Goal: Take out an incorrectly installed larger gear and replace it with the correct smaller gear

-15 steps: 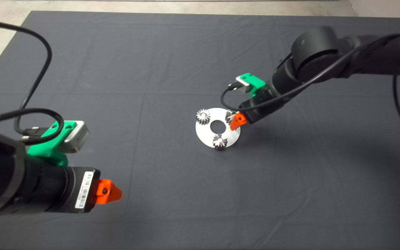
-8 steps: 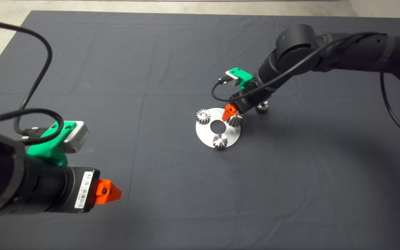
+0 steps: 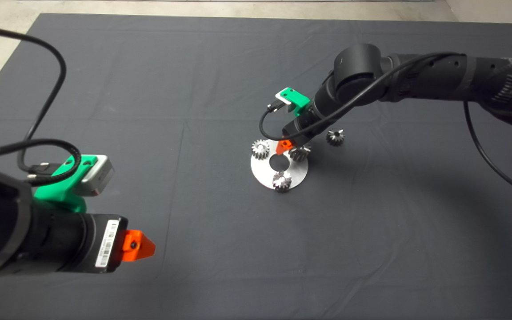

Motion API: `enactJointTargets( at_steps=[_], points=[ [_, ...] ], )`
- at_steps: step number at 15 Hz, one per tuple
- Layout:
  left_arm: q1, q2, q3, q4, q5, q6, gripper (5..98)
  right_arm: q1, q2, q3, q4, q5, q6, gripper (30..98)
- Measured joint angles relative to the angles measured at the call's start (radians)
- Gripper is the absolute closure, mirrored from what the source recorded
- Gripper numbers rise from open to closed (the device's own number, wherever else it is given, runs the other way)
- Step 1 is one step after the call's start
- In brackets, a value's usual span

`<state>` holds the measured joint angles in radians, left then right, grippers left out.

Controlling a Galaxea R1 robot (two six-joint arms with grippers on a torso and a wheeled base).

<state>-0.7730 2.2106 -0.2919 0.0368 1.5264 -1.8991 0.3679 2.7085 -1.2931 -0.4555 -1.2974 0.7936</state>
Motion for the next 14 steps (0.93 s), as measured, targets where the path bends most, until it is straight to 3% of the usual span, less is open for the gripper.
enactJointTargets(
  at_steps=[5, 14],
  points=[
    [0.000, 0.000, 0.000, 0.000, 0.000, 0.000, 5.8, -0.028, -0.039, 0.051, -0.028, -0.027, 0.000, 30.5],
    [0.000, 0.000, 0.000, 0.000, 0.000, 0.000, 5.8, -0.063, -0.038, 0.052, -0.113, -0.026, 0.000, 30.7]
  ],
)
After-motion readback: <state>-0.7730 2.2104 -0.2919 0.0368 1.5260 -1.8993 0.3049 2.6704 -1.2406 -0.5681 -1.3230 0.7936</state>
